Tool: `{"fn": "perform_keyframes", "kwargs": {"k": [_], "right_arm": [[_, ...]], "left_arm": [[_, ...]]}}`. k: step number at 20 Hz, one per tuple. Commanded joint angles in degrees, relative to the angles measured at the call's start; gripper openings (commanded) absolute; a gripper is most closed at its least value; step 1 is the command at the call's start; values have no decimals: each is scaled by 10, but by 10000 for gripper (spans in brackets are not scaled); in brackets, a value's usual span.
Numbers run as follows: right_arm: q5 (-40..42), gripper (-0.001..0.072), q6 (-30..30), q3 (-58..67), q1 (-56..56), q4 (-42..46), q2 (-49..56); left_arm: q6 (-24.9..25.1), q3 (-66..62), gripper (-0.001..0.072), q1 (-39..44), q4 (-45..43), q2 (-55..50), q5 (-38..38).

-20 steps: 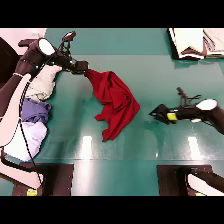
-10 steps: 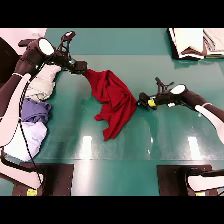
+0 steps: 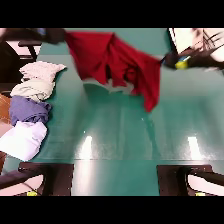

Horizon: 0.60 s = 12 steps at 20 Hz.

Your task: Fold the shirts.

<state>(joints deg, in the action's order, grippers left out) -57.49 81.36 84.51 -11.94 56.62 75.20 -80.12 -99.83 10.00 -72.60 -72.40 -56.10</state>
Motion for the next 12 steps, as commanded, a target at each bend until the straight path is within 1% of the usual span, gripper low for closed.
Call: {"fn": "perform_keyframes", "kwargs": {"k": [1, 6, 9, 12], "right_arm": [[-76, 14, 0, 108, 34, 69, -116], [-145, 13, 2, 194, 36, 109, -234], [-152, 14, 14, 213, 36, 141, -276], [-161, 13, 33, 235, 37, 171, -282]], "left_arm": [[11, -18, 28, 0, -13, 130, 12], [11, -18, 28, 0, 7, 268, 10], [11, -19, 28, 0, 19, 316, 12], [11, -29, 28, 0, 19, 335, 9]]}}
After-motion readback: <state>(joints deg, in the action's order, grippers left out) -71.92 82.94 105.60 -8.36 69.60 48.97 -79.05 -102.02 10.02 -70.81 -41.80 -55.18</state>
